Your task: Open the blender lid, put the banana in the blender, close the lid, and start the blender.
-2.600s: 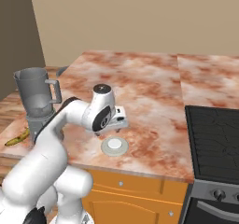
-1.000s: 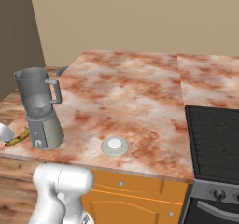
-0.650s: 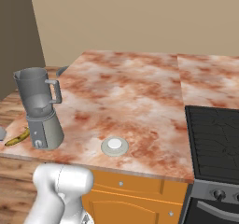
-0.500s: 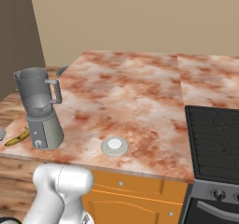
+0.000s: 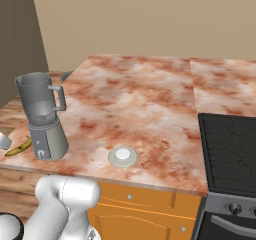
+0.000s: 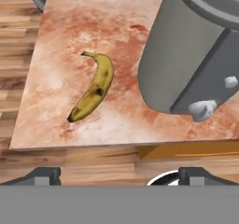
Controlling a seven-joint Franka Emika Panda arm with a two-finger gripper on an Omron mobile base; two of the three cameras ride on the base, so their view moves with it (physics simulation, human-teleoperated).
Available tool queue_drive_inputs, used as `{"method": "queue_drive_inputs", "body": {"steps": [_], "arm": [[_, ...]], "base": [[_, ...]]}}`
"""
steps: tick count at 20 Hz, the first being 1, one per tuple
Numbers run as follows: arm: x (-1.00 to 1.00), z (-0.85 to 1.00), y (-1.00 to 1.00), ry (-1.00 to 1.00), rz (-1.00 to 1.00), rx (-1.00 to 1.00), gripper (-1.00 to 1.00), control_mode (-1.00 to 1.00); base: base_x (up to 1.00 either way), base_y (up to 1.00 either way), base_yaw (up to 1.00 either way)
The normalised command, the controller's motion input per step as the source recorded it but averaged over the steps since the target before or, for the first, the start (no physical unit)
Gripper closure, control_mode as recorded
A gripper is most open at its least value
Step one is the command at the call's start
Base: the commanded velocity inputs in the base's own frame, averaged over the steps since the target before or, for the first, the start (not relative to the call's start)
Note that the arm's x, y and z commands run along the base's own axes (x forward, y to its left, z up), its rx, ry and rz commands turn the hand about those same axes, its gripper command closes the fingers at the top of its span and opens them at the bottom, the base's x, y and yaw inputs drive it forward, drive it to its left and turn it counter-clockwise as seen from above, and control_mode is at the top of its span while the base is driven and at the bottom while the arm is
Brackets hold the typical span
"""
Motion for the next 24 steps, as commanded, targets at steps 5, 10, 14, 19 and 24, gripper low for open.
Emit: {"method": "queue_drive_inputs", "body": {"steps": [5, 10, 14, 19, 24], "arm": [[0.24, -0.38, 0.13, 0.0, -0.03, 0.05, -1.0, -1.0], [0.31, -0.17, 0.07, 0.04, -0.11, 0.02, -1.0, -1.0], [0.27, -0.08, 0.06, 0.04, -0.14, 0.0, -1.0, -1.0], [0.14, -0.08, 0.09, 0.02, -0.19, 0.0, -1.0, -1.0], [0.16, -0.14, 0.02, 0.06, -0.13, 0.0, -1.0, -1.0]], "base": [[0.0, 0.0, 0.0], [0.0, 0.0, 0.0], [0.0, 0.0, 0.0], [0.0, 0.0, 0.0], [0.0, 0.0, 0.0]]}}
